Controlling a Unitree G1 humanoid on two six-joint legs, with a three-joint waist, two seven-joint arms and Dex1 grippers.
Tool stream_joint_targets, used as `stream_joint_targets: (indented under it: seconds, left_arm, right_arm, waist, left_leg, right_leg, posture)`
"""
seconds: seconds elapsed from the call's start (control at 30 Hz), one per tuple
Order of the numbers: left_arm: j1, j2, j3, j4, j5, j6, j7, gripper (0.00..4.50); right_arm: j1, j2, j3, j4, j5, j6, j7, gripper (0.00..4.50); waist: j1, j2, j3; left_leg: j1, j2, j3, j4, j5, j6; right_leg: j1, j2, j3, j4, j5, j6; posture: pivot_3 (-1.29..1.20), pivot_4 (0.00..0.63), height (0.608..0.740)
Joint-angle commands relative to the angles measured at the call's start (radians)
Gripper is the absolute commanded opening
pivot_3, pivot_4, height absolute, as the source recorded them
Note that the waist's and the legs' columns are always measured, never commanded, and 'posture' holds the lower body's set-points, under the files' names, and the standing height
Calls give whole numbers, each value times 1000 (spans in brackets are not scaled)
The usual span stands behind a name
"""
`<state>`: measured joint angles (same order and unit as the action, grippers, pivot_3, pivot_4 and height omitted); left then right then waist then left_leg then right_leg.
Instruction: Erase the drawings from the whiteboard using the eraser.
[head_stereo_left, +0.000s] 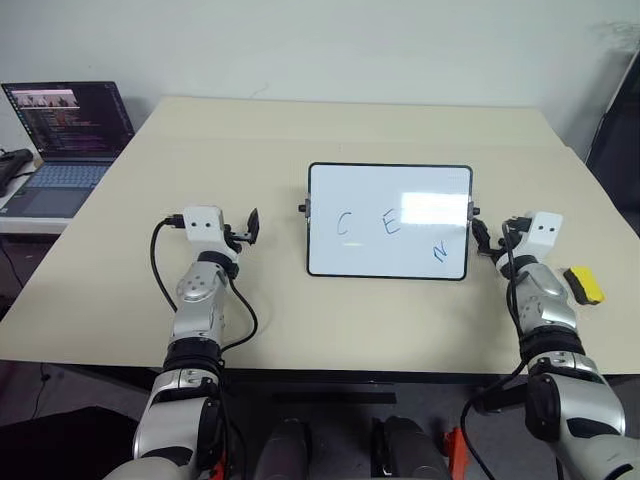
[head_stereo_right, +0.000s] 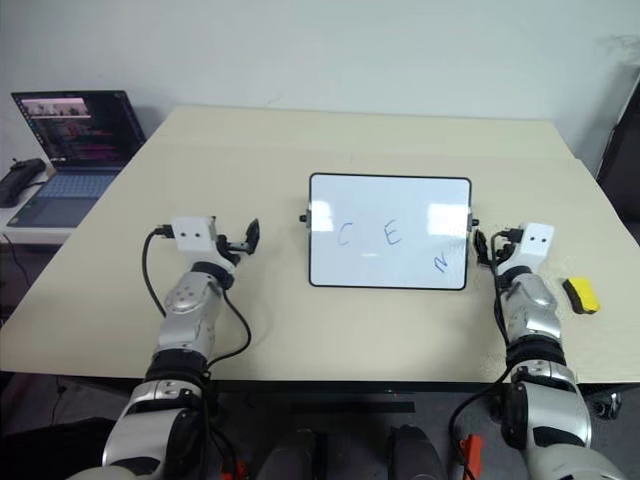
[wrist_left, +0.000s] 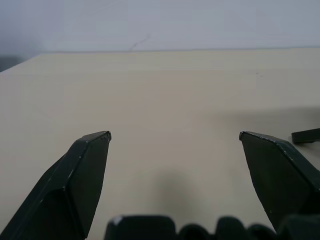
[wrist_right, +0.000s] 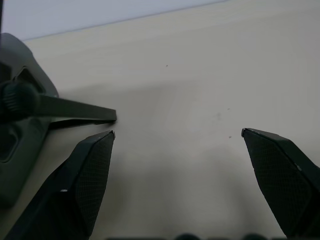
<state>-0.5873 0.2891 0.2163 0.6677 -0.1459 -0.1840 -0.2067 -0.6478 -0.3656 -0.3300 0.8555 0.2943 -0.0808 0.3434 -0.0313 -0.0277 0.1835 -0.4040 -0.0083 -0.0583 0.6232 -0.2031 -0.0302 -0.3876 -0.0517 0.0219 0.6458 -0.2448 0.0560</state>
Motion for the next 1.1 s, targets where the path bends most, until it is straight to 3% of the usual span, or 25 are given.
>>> stream_joint_targets:
  seconds: [0.03, 0.33, 0.57, 0.67, 0.83, 0.97, 1.1]
  left_arm:
    - [-47, 12, 9, 40, 1, -32, 1, 4500]
    - [-64, -8, 3, 94, 0, -47, -15, 4500]
    - [34, 11, -18, -118, -35, 20, -120, 4500]
    - [101, 109, 0, -249, -77, 105, -233, 4500]
    - [203, 376, 42, -534, -282, 376, -547, 4500]
    - [170, 421, 14, -744, -495, 632, -649, 4500]
    - [89, 373, -83, -834, -574, 757, -689, 4500]
  right_arm:
    - [0, 7, -13, -40, 6, -23, -19, 4465]
    - [-27, 2, -9, -14, -4, -45, -20, 4465]
    - [-28, -47, -10, -78, -9, -19, -12, 4465]
    - [-21, -106, -25, -175, 18, 65, 4, 4465]
    - [8, -276, -42, -347, 62, 317, 80, 4465]
    - [12, -415, -14, -382, 42, 473, 157, 4465]
    - [14, -516, 0, -405, 51, 580, 256, 4465]
  waist:
    - [0, 0, 0]
    - [0, 0, 0]
    - [-1, 1, 0]
    - [-3, 2, 1]
    - [-10, 3, 3]
    - [10, 5, 3]
    - [15, 6, 4]
  left_leg:
    - [0, 0, 0, 0, 0, 0]
    - [0, 0, 0, 0, 0, 0]
    - [0, 0, 1, 0, 0, 0]
    - [-1, 0, 1, 0, 0, 0]
    - [-1, 2, 0, -2, 0, 0]
    - [1, 3, -1, -4, 0, 0]
    - [-2, 2, 0, 0, 0, 0]
  right_leg:
    - [0, 0, 0, 0, 0, 0]
    - [0, 0, 0, 0, 0, 0]
    - [0, 0, 0, 0, 0, 0]
    - [-2, 0, 1, 0, 0, 0]
    - [-3, 1, 0, 1, -2, -3]
    - [0, -2, -1, -1, -4, -2]
    - [0, -3, -1, -1, -5, 1]
  posture:
    - [0, 150, 740]
    - [0, 150, 740]
    - [0, 150, 740]
    - [0, 150, 740]
    - [0, 150, 740]
    - [0, 150, 740]
    - [0, 150, 740]
